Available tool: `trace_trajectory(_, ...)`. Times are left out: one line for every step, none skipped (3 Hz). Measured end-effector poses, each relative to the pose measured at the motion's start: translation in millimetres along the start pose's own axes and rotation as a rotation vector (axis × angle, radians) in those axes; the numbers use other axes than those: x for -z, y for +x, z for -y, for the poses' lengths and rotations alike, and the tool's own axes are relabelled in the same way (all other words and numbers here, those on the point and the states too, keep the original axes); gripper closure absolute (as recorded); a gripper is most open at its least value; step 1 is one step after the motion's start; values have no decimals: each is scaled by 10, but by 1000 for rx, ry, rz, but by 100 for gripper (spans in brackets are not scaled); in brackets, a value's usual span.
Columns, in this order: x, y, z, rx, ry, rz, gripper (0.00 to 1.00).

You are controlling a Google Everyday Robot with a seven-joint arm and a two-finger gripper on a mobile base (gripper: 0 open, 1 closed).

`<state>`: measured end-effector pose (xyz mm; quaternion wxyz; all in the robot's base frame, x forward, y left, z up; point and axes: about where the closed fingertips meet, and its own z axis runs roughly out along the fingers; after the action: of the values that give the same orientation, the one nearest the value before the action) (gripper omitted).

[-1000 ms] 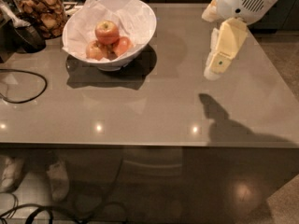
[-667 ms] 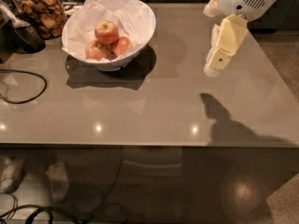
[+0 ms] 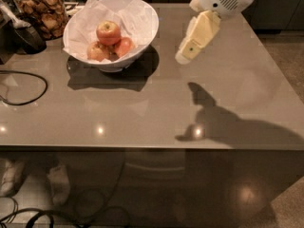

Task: Pick apple from white bowl

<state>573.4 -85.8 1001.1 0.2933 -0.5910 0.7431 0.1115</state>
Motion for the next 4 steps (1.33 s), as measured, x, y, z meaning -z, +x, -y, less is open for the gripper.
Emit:
trace_trajectory(-186, -203, 209, -1, -38, 104, 0)
trace_trajectory(-70, -326, 336, 5, -13, 151, 0)
trace_trajectory(-71, -327, 336, 5, -13, 150, 0)
trace_trajectory(-282, -542, 484, -3, -16, 224, 0)
